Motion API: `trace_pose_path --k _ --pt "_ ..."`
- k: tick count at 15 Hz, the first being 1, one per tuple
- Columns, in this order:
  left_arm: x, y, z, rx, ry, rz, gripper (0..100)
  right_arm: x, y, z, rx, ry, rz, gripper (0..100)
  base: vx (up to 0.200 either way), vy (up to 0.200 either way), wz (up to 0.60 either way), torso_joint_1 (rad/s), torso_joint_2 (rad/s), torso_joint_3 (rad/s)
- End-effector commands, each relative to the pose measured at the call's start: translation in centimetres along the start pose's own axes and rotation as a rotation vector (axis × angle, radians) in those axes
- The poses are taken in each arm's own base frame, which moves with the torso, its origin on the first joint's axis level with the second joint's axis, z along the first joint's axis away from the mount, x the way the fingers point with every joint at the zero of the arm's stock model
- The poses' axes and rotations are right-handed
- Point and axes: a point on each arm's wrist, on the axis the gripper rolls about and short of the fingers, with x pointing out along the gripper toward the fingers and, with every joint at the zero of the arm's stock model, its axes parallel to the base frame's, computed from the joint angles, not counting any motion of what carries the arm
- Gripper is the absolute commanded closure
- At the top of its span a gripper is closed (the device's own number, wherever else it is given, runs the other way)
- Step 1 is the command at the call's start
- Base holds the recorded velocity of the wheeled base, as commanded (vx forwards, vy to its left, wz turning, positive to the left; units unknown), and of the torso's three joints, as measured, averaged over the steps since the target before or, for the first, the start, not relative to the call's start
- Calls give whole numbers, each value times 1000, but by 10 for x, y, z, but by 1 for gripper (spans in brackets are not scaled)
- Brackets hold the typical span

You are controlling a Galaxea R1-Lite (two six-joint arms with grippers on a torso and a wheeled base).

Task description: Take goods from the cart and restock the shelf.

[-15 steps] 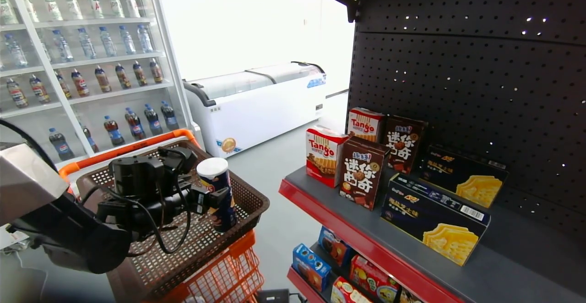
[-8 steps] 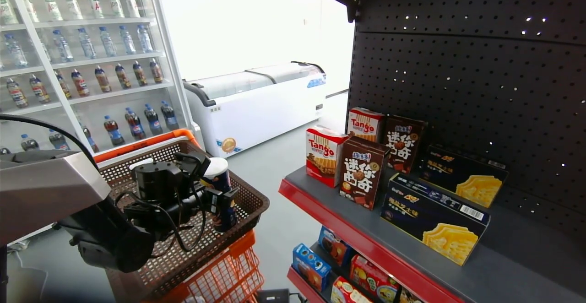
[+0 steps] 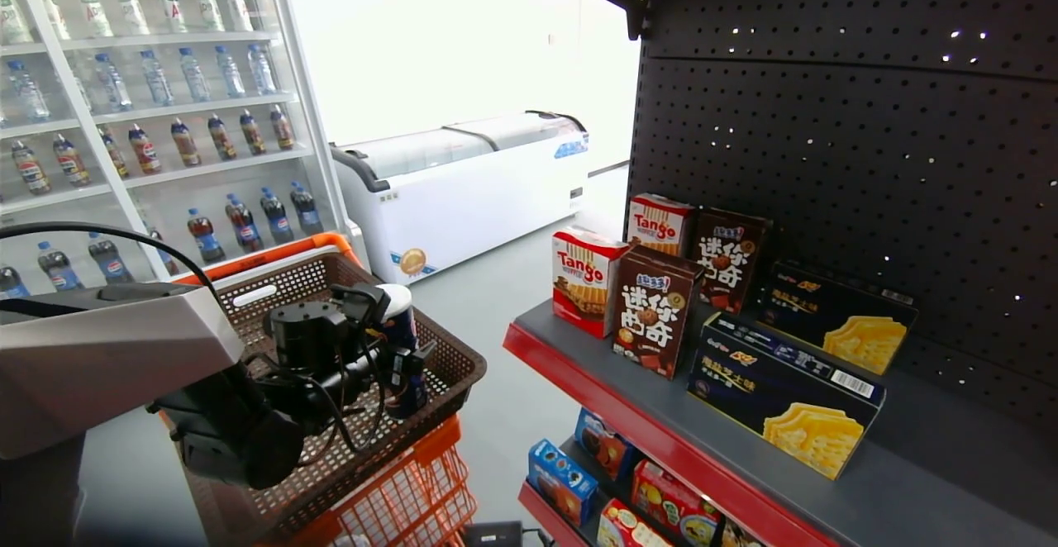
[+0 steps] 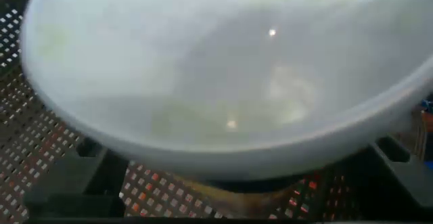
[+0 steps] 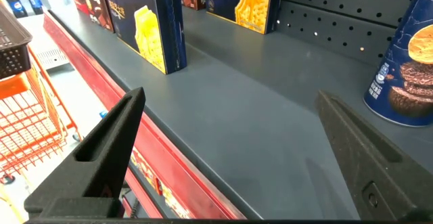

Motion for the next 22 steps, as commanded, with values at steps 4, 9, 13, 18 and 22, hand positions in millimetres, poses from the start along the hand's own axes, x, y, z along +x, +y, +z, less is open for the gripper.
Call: trace_pose_path --k 4,9,13,18,22 --pt "4 -2 -5 5 5 -1 100 0 0 0 -1 -1 1 0 0 0 0 0 0 0" --pt "-26 -6 4 5 107 26 100 0 0 0 -1 -1 1 0 0 0 0 0 0 0" --pt "-44 -1 66 -11 -57 -134 100 0 0 0 -1 -1 1 0 0 0 0 0 0 0" --pt "-68 -9 122 -108 -178 -175 100 0 0 0 -1 -1 1 0 0 0 0 0 0 0" --pt "-99 -16 138 -98 -161 -342 100 0 0 0 0 -2 1 0 0 0 0 0 0 0"
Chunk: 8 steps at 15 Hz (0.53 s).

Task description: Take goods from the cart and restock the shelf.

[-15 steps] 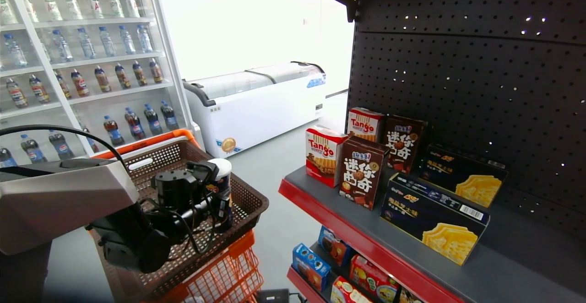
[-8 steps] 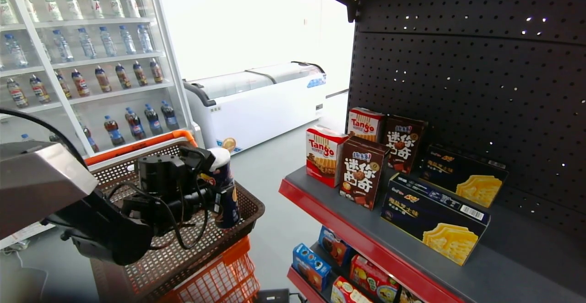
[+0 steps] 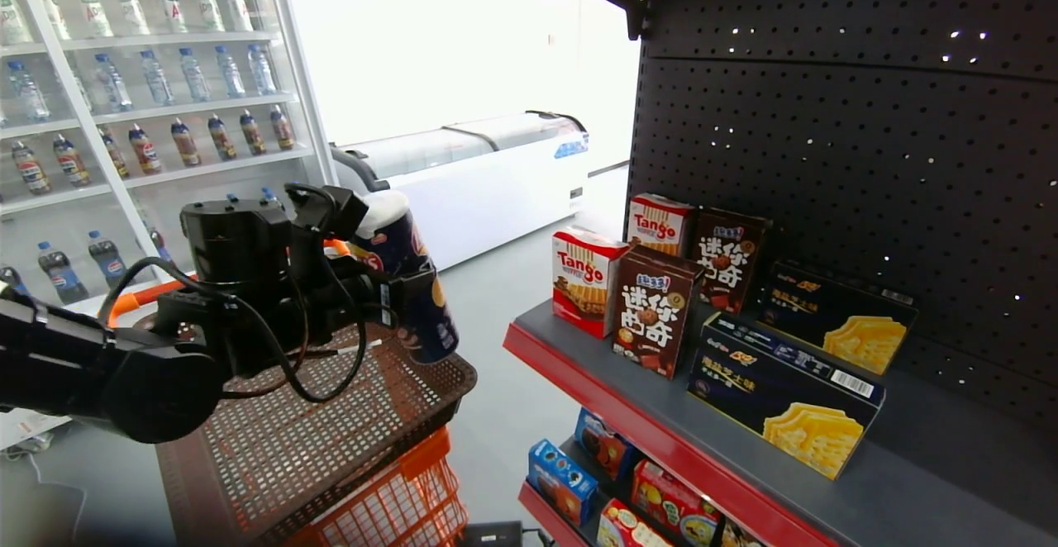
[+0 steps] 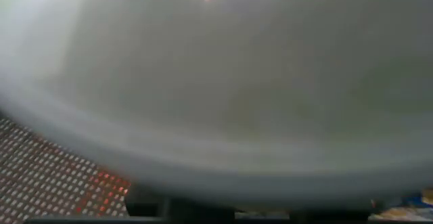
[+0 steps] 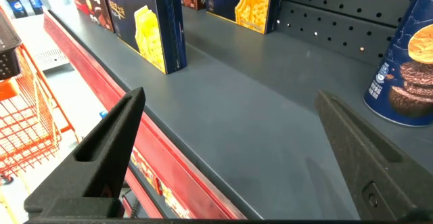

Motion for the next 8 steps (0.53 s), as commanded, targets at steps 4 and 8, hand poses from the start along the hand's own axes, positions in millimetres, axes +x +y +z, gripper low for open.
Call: trace_pose_path --k 4,8 --pt "-43 -25 31 4 -47 -104 100 0 0 0 0 -1 1 0 0 0 0 0 0 0" --pt "-74 -41 47 17 -40 -222 100 0 0 0 0 -2 1 0 0 0 0 0 0 0"
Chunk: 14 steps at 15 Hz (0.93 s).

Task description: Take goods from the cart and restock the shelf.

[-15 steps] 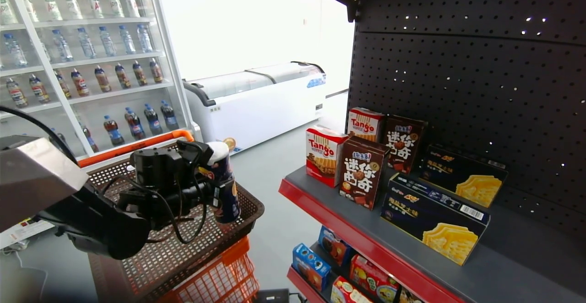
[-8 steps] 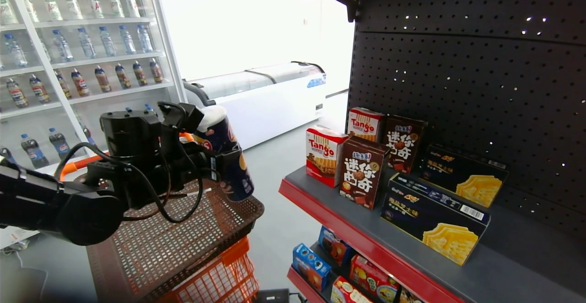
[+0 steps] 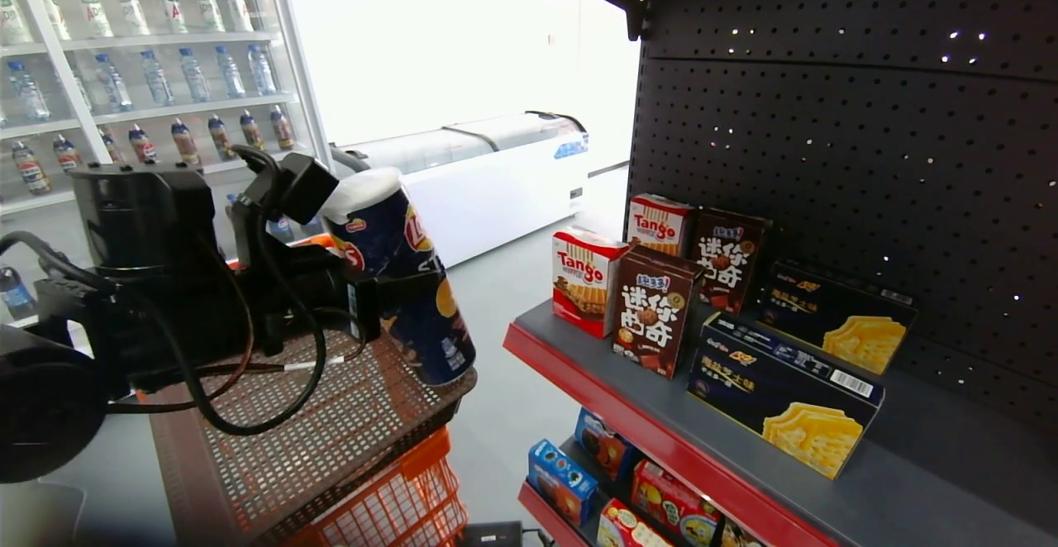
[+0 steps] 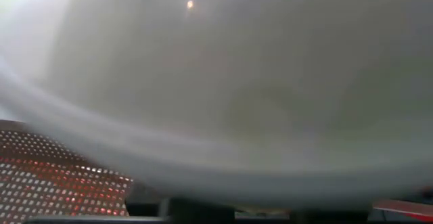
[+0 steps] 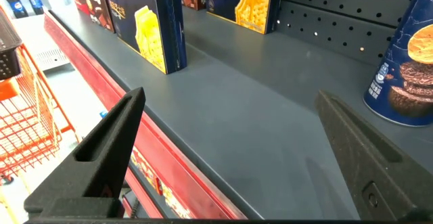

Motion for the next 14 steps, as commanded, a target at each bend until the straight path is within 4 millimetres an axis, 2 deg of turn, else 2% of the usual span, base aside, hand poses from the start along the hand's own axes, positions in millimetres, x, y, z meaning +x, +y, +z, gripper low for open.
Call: trace_pose_path --k 1,7,14 --pt "-18 -13 15 25 -44 -21 100 0 0 0 0 -1 1 0 0 0 0 0 0 0" --pt "-24 -24 10 -5 11 -88 100 0 0 0 0 -1 1 0 0 0 0 0 0 0" --pt "-22 -69 -11 -1 132 -314 100 0 0 0 -2 -1 1 0 0 0 0 0 0 0"
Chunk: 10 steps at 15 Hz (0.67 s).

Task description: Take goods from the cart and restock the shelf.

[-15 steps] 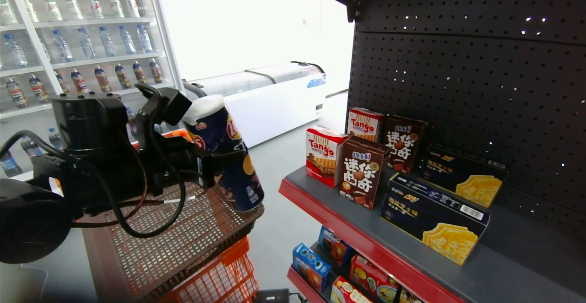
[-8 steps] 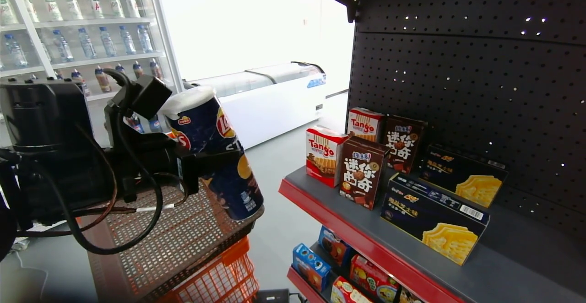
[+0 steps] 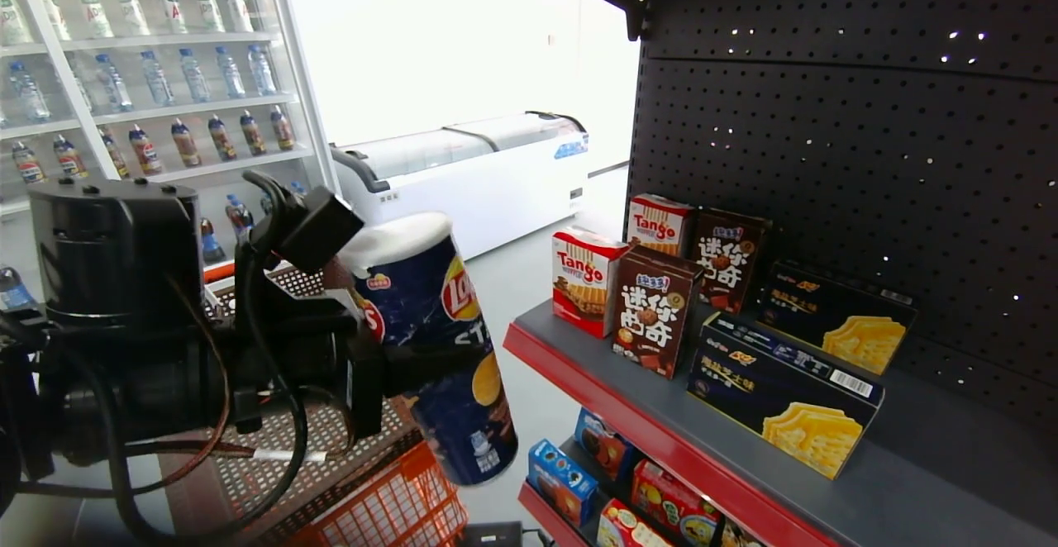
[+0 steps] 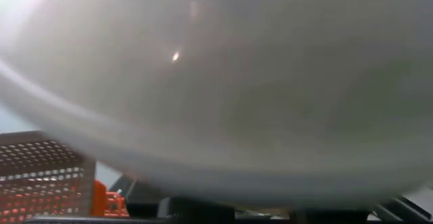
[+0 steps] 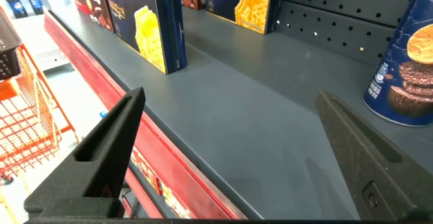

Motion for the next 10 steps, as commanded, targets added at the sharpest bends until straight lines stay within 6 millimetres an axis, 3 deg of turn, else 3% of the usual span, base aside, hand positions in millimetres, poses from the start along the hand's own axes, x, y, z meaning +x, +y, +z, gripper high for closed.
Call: trace_pose_path --k 1,10 --pt "1 -14 -4 1 35 -51 100 0 0 0 -1 -2 2 0 0 0 0 0 0 0" --pt "-13 -26 -10 76 118 -109 100 0 0 0 -1 -1 2 0 0 0 0 0 0 0"
